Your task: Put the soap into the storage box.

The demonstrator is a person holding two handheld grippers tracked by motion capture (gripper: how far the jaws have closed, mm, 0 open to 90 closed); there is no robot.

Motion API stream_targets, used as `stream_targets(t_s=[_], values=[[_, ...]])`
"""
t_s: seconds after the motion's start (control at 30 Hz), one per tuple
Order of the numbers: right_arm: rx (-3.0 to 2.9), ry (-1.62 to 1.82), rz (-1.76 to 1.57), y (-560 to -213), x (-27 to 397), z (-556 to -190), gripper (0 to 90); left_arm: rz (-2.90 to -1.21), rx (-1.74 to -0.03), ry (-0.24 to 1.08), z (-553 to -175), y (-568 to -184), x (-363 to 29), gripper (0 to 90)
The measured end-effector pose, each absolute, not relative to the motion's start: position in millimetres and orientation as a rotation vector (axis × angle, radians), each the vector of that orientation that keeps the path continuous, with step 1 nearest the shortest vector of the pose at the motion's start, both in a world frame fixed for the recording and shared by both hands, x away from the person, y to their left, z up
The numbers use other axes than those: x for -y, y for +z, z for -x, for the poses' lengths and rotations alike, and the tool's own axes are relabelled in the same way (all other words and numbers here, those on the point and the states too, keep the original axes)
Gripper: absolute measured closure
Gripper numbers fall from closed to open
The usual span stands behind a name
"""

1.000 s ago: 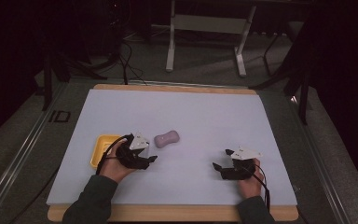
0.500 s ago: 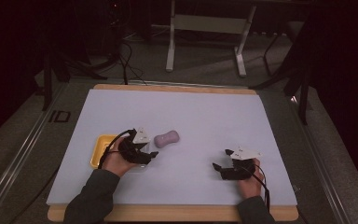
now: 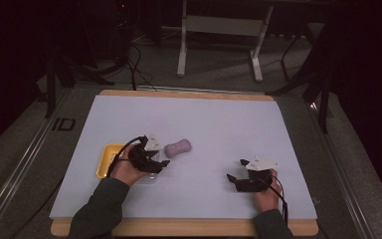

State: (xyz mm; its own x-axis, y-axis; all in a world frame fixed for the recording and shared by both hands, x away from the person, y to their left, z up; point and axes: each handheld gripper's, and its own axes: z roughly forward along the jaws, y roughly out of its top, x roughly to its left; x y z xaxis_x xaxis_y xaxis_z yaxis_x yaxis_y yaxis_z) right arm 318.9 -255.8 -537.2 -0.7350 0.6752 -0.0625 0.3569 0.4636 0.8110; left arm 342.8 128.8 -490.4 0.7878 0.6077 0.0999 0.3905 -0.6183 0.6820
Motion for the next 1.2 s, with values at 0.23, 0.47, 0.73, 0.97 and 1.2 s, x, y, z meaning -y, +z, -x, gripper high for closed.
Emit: stream_targets(t_s=[0.23, 0.47, 0.73, 0.97, 1.2], values=[[-2.34, 1.166, -0.87, -537, 256, -319, 20.8, -2.326, -0.733, 0.427, -347, -490, -126, 39.4], [-2.341, 1.166, -0.87, -537, 256, -319, 20.8, -2.349, -0.724, 0.431, -353, -488, -122, 39.3], [-2.341, 1.166, -0.871, -537, 256, -319, 20.8, -2.362, -0.73, 0.43, -361, -486, -118, 38.6], [-2.342, 1.166, -0.871, -537, 256, -319, 20.8, -2.392, -0.726, 0.432, -366, -486, -115, 38.4], [-2.343, 1.164, -0.872, -537, 256, -319, 20.8, -2.411, -0.738, 0.425, -373, -488, -112, 38.3]])
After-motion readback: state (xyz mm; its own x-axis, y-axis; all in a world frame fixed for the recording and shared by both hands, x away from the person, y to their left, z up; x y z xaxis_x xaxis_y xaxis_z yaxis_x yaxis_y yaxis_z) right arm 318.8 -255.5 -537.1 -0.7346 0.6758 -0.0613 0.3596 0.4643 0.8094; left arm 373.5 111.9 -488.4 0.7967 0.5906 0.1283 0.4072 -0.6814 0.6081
